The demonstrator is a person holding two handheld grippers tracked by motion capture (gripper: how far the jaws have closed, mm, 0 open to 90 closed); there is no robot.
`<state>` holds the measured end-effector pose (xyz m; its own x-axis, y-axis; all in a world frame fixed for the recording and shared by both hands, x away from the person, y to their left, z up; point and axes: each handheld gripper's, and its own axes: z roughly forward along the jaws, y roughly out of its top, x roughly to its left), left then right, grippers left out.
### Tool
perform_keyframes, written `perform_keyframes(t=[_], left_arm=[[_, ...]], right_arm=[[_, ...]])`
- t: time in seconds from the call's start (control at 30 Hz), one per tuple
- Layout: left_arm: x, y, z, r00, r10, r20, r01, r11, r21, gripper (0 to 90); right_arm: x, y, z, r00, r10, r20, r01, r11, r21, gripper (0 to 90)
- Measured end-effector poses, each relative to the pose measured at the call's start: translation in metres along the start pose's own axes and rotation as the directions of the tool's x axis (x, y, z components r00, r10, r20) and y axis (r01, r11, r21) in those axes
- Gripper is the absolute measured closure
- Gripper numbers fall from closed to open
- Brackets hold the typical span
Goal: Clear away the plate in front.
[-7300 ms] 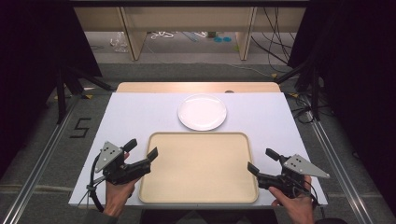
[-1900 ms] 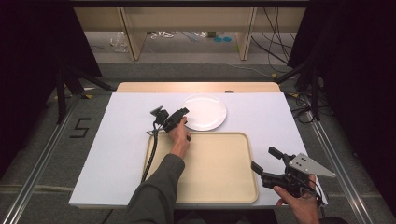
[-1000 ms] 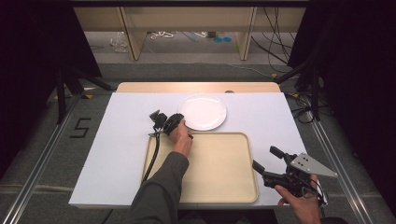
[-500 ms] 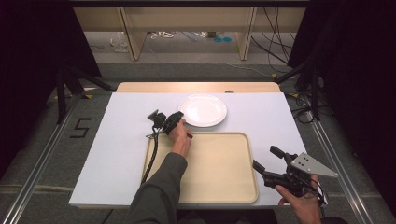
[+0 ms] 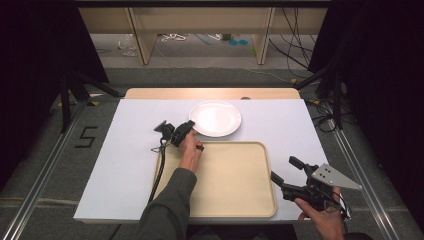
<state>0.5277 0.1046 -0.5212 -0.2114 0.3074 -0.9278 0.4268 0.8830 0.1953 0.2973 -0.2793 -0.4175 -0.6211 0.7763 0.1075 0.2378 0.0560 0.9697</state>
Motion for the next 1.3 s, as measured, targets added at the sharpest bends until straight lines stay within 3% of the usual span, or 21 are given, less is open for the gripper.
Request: perform_keyframes(t=[0.1,0.13,0.27,0.37,0.4,0.47,0.73,0.83,1.1,1.17,1.3], left_arm=[[0.001,0.002,-0.004,0.9998,0.012,0.013,-0.012,0.9999,-0.004,85.8],[0.001,0.002,-0.005,0.9992,0.019,0.034,-0.019,0.9998,-0.005,85.7],[-0.003,0.003,-0.011,0.9991,0.014,0.039,-0.013,0.9999,-0.005,85.8],[-0.004,0.003,-0.018,0.9963,-0.005,0.086,0.005,1.0,-0.001,85.7],[-0.006,0.003,-0.019,0.9965,-0.031,0.077,0.031,0.9995,-0.006,85.7],[-0.005,0.003,-0.024,0.9944,-0.039,0.098,0.04,0.9992,-0.006,85.8],[-0.002,0.002,-0.048,0.9927,-0.034,0.115,0.037,0.999,-0.026,85.6],[0.004,-0.001,-0.058,0.9907,-0.056,0.124,0.06,0.9977,-0.031,85.8],[0.014,-0.005,-0.083,0.9883,-0.072,0.135,0.077,0.9963,-0.036,85.7],[0.016,-0.006,-0.091,0.9902,-0.052,0.13,0.057,0.9979,-0.031,85.7],[0.02,-0.01,-0.104,0.9899,-0.048,0.134,0.053,0.9981,-0.032,85.6]], right_arm=[[0.0,0.0,0.0,1.0,0.001,0.003,-0.001,1.0,0.003,17.9],[0.0,0.0,0.0,1.0,0.003,0.004,-0.003,1.0,-0.001,17.9],[0.0,0.0,0.0,1.0,0.003,0.004,-0.003,1.0,-0.004,17.9],[0.0,0.0,0.001,1.0,0.005,-0.001,-0.005,1.0,-0.012,18.0],[0.0,0.0,0.0,1.0,0.002,0.004,-0.002,1.0,-0.009,18.0],[0.0,0.0,0.001,1.0,0.005,0.001,-0.005,1.0,-0.017,18.0],[0.0,0.0,0.0,1.0,0.007,0.002,-0.007,1.0,-0.018,18.0],[0.0,0.0,0.0,1.0,0.006,0.002,-0.006,1.0,-0.019,18.0],[0.0,0.0,0.0,1.0,0.008,0.004,-0.008,1.0,-0.019,18.1],[0.0,0.0,-0.001,0.9999,0.005,0.01,-0.005,1.0,0.003,18.1],[0.0,0.0,0.0,1.0,-0.001,0.007,0.001,1.0,0.003,18.0]])
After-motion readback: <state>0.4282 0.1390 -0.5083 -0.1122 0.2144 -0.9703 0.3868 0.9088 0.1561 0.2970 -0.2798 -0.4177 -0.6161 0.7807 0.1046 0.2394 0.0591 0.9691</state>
